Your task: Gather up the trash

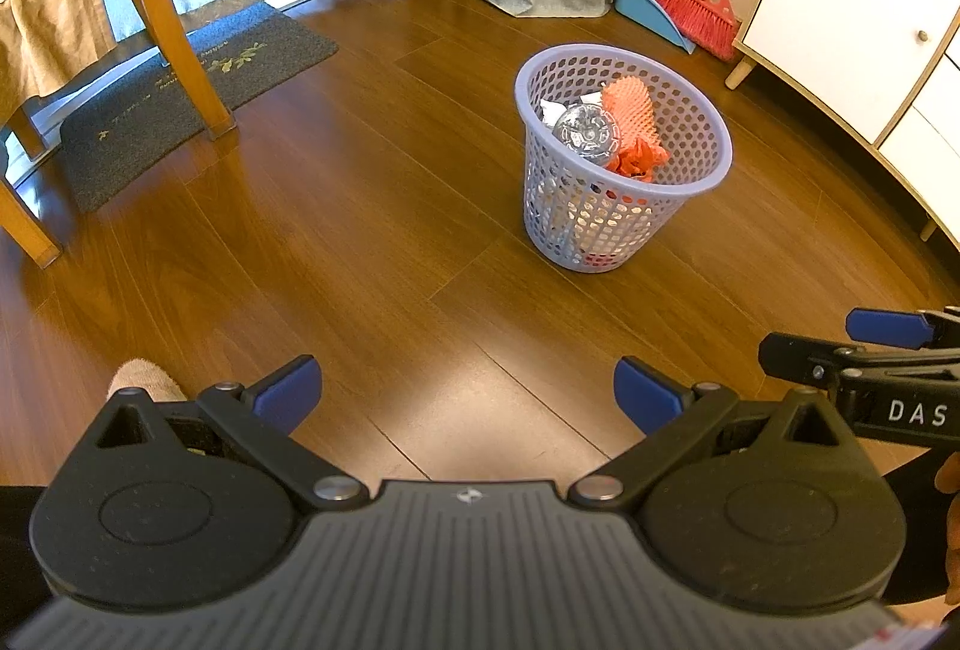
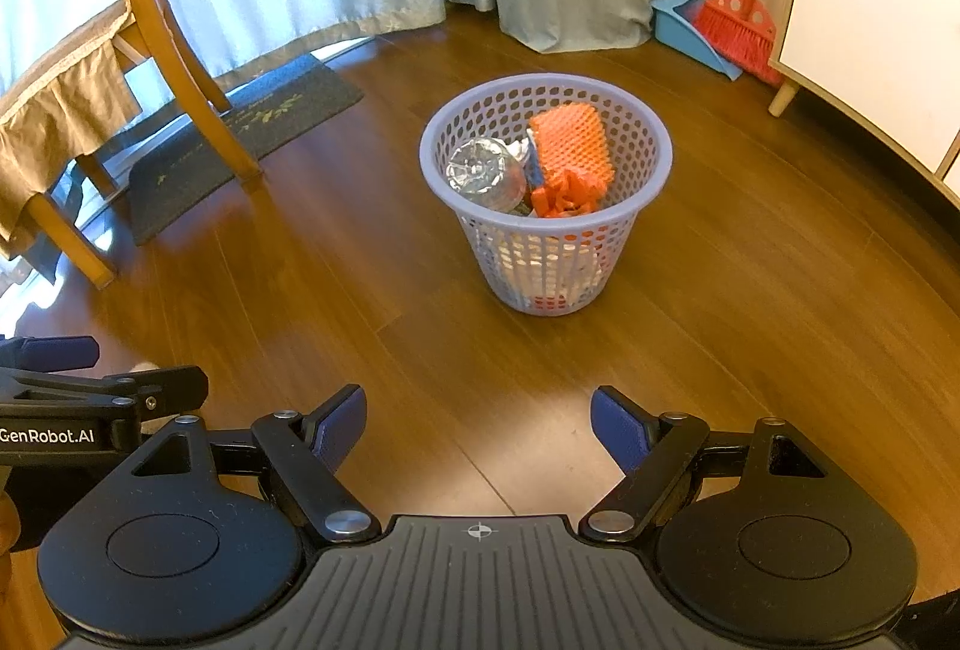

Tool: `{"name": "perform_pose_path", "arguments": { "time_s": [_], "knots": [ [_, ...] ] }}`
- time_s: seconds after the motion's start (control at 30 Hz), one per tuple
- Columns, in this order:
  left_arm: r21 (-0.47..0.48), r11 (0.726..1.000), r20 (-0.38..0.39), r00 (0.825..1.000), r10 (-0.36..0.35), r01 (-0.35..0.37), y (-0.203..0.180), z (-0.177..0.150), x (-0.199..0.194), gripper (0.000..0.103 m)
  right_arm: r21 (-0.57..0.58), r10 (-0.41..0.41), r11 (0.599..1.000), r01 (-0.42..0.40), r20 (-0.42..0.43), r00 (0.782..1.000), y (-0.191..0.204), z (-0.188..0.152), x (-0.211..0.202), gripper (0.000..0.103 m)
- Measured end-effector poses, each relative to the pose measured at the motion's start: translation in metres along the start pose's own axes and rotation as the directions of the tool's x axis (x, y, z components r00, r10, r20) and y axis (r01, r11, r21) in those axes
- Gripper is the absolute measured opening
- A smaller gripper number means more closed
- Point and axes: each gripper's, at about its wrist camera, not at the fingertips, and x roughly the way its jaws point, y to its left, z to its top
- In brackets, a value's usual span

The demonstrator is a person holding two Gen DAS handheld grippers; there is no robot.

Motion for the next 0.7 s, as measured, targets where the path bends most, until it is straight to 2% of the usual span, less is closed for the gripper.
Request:
{"name": "perform_pose_path", "arguments": {
  "time_s": [0.7],
  "knots": [
    [0.009, 1.0, 0.009, 1.0, -0.007, 0.007, -0.0004, 0.0004, 0.0009, 0.102, 0.001, -0.001, 1.0, 0.001, 0.0, 1.0, 0.0026, -0.0003, 0.0018, 0.079]
  ]
}}
